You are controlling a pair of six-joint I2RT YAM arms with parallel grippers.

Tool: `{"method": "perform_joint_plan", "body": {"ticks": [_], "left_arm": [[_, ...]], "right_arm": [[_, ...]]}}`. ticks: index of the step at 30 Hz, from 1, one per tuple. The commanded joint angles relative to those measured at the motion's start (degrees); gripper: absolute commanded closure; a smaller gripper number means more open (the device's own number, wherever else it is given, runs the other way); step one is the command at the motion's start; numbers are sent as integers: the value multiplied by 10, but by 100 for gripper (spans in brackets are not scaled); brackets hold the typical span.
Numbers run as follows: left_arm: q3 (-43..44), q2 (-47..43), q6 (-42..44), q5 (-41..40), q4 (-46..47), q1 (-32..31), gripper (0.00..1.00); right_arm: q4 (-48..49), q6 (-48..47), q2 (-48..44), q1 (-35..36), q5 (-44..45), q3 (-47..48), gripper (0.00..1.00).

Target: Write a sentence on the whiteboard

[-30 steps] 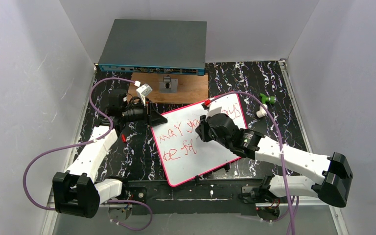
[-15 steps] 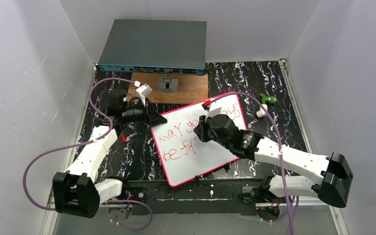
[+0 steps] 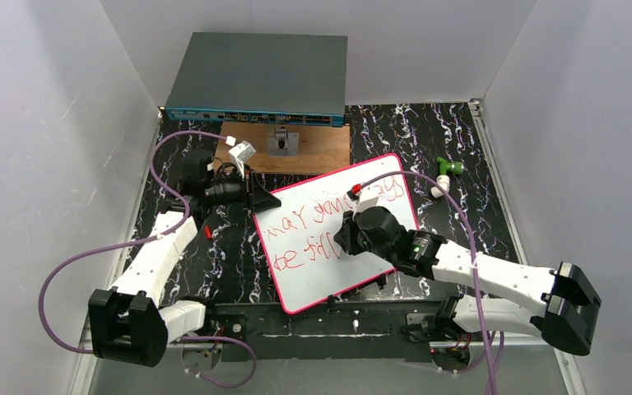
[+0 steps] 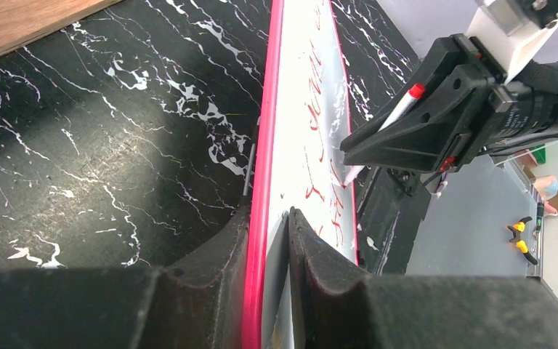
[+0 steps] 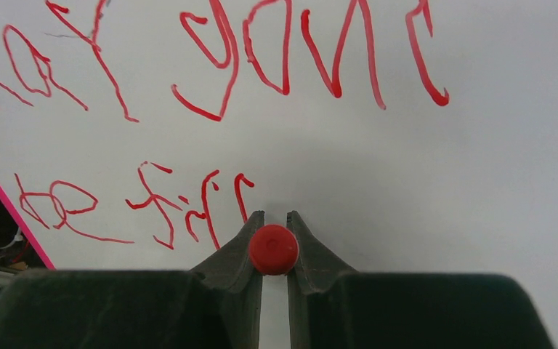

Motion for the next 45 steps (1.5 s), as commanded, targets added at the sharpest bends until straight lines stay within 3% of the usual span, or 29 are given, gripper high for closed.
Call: {"method": "perform_joint_plan", "body": {"ticks": [1,18,25,37,45], "left_arm": [[-2,-12,67,-73,5,-1,100],[-2,-12,66,-73,4,-2,100],[-2,-13,66,-72,4,-2,100],[-3,-12,68,-74,2,-2,100],[1,-11,73,-79,-5,-2,100]], "right_arm": [[-23,5,-5,-2,15,-18,99],[-35,-80,10,-2,58,91,99],[-87,-73,-42,-2,53,116,99],[-57,-92,-95,-20,94,36,99],[-18,-90,-196,-45,77,-47,99]]}}
